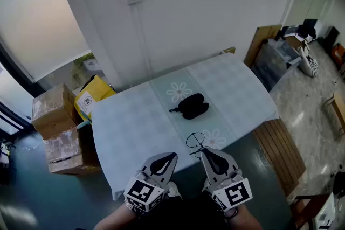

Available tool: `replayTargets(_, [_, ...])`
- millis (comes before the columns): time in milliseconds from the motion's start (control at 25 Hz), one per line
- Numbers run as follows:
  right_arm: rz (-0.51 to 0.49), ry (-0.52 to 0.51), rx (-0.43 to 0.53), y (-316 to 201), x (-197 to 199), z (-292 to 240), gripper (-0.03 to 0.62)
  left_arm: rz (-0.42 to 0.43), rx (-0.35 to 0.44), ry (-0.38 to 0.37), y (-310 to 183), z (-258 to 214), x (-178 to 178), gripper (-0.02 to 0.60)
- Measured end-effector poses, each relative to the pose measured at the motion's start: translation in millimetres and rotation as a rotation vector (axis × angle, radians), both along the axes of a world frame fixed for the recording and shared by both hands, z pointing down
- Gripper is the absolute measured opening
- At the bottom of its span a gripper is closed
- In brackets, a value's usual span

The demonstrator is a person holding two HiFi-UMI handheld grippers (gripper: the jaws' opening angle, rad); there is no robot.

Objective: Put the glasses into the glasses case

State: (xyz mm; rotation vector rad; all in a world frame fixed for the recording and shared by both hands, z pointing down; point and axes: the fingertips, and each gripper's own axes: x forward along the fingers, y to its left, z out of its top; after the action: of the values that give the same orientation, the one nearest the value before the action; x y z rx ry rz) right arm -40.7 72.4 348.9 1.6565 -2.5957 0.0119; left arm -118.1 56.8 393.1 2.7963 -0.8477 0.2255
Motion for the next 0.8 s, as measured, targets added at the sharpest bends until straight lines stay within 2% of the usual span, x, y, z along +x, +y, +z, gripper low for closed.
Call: replayTargets(800, [-0.011,-0.016,-0.006,1,19,0,0.031,-0.006,0.0,-0.001,2,-2,19,0.026])
